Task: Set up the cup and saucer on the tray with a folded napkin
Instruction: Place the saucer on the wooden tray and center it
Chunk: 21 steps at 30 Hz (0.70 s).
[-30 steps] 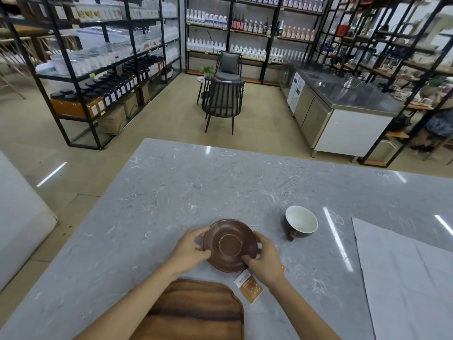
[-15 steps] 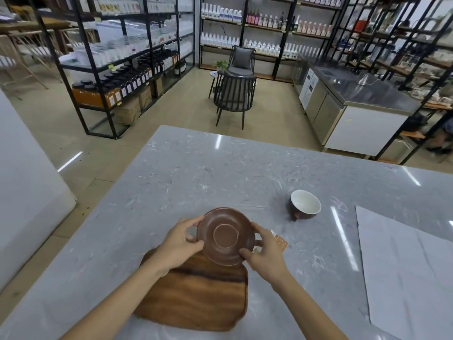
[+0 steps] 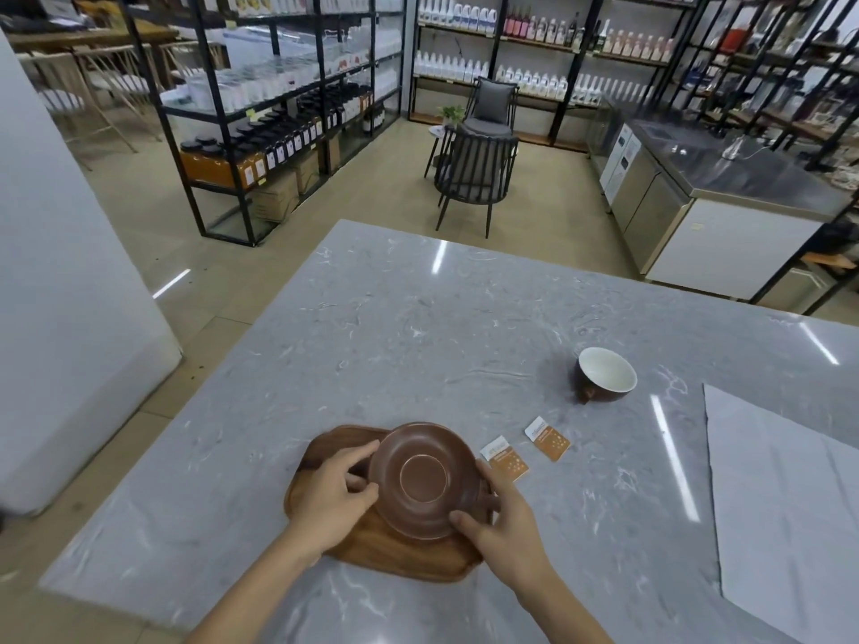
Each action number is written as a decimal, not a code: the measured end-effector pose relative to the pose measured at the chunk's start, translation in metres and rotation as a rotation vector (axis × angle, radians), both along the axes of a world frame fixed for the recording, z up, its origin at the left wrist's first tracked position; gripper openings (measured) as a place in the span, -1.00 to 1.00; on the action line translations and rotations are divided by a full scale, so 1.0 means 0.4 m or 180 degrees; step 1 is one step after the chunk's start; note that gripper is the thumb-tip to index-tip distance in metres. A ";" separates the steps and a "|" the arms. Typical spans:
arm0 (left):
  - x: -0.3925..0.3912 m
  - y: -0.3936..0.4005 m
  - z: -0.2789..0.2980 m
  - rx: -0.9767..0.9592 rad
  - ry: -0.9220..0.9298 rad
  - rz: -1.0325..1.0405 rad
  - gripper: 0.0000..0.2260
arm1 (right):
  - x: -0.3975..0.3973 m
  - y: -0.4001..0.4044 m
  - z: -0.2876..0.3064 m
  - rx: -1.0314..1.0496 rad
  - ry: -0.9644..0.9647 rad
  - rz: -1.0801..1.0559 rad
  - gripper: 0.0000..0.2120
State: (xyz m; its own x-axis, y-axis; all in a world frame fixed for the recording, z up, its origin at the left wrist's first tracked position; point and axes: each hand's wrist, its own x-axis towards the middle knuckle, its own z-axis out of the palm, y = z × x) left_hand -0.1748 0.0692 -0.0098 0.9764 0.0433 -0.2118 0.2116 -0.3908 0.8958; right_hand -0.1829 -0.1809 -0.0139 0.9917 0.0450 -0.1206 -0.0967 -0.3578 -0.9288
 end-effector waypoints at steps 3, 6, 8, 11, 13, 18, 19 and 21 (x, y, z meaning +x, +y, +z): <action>-0.011 0.001 -0.008 0.0024 0.0003 0.0070 -0.47 | -0.016 0.012 -0.013 0.0078 0.0000 -0.0035 -0.29; -0.020 0.002 -0.019 -0.0019 0.0064 0.0194 -0.49 | -0.023 0.021 -0.024 0.0102 -0.0037 -0.0072 -0.29; -0.028 0.002 -0.028 -0.0092 0.0106 0.0273 -0.51 | -0.027 0.024 -0.035 0.0094 -0.0026 -0.0094 -0.29; -0.039 0.000 -0.040 -0.0141 0.0052 0.0353 -0.53 | -0.036 0.022 -0.050 0.0230 0.0008 -0.0137 -0.33; -0.050 -0.004 -0.046 -0.0239 0.0044 0.0495 -0.53 | -0.047 0.021 -0.063 0.0297 0.0026 -0.0172 -0.33; -0.072 -0.012 -0.056 -0.0446 0.0031 0.0603 -0.49 | -0.076 0.020 -0.087 0.0440 -0.0032 -0.0253 -0.24; -0.073 -0.012 -0.057 -0.0483 0.0020 0.0636 -0.49 | -0.079 0.021 -0.090 0.0458 -0.0057 -0.0246 -0.24; -0.076 -0.013 -0.059 -0.0517 0.0003 0.0682 -0.49 | -0.081 0.024 -0.091 0.0466 -0.0136 -0.0205 -0.26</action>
